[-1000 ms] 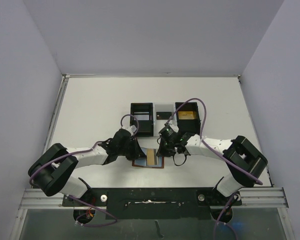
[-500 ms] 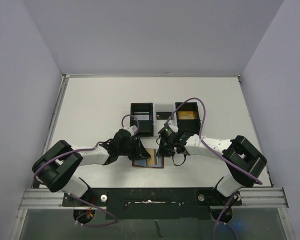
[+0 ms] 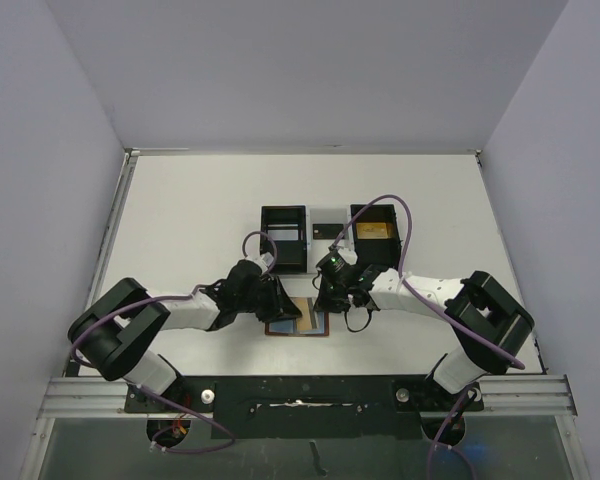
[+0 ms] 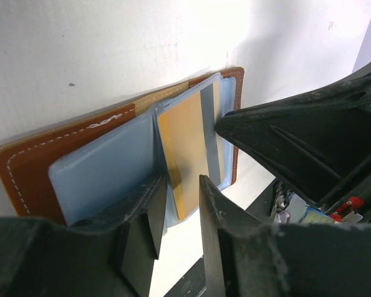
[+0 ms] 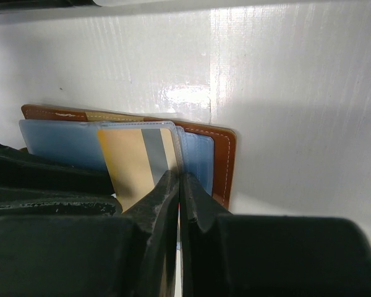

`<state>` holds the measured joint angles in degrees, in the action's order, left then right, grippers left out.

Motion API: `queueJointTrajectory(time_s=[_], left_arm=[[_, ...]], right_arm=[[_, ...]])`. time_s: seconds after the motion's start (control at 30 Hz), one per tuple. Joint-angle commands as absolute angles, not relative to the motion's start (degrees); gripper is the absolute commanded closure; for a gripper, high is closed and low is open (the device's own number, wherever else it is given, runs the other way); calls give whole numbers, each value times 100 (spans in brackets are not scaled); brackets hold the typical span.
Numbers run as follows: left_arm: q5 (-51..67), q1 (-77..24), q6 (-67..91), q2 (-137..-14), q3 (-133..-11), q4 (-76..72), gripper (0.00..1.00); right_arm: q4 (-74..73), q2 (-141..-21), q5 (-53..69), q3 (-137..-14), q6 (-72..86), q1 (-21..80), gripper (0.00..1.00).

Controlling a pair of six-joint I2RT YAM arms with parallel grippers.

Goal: Take the credit cards out of the card holder

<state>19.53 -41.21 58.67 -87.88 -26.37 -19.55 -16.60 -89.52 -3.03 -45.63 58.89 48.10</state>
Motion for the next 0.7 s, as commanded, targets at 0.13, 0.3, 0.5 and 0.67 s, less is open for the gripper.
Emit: queueJointTrajectory(time_s=[0.13,0.3,0.5,0.67], left_arm=[[1293,-4123,5817,-8498,-2615,-1347,66],[1492,-4212,5847,-8855,-2745,-1665,66],[1503,-4260,5853,-9042,-2820,-1705,72],[1447,-4263,5792,-8967,-2842,-1598,97]], right_arm=[[-2051,-9015,-411,-4317,5862,4885,100],[-1742,-8936,-142,-4167,5891,4893,100],[-1626,-8828,-42,-4049,6009,4907,100],[-1670,-8858,-45,-4000,6012,4917,100]])
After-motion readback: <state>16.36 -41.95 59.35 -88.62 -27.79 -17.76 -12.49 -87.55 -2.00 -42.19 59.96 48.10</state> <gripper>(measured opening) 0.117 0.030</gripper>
